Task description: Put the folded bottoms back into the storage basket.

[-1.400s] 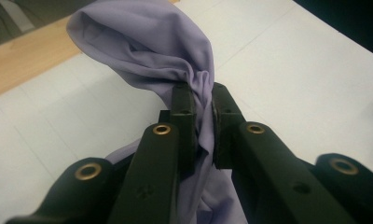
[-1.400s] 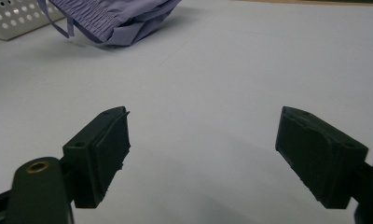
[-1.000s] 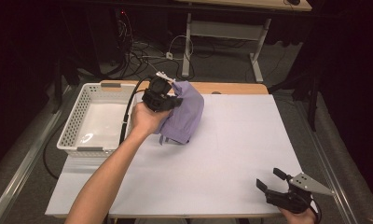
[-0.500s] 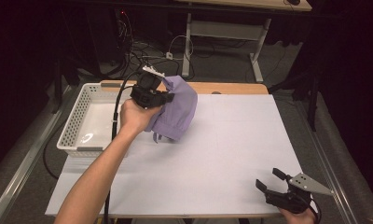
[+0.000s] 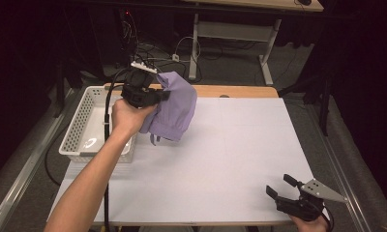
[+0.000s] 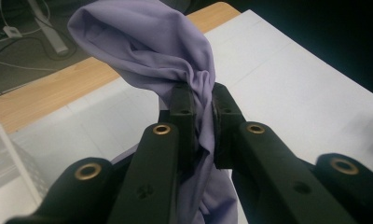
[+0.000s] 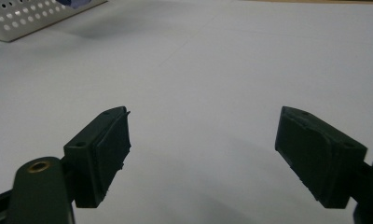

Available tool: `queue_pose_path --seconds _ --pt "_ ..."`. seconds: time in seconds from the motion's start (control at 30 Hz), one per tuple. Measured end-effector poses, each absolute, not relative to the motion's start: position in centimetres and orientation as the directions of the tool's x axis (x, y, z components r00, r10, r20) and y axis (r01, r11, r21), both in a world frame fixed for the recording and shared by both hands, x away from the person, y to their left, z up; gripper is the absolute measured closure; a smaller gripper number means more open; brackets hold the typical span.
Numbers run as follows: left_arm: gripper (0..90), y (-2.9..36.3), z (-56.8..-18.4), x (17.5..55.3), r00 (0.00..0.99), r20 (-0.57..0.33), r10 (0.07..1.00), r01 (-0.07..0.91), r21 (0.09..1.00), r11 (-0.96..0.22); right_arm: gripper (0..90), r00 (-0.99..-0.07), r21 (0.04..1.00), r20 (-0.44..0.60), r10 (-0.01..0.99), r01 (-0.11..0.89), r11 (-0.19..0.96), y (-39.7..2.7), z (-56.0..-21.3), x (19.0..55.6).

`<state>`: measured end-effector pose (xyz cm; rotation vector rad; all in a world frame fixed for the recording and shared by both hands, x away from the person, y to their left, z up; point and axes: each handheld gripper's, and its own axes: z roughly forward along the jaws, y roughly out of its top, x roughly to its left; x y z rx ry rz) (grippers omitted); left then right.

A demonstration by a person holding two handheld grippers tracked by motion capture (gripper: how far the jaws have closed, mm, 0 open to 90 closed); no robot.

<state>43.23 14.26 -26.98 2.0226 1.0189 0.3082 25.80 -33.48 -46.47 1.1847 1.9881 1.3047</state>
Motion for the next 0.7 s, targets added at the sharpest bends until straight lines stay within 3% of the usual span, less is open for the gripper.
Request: queue_pose_path --seconds 0.7 --pt "80.2 18.7 -26.1 42.3 0.587 -0.139 0.797 0.560 0.781 -0.276 18.8 -0.506 0.900 0.061 0.860 0.400 0.172 -33.5 -46.5 25.8"
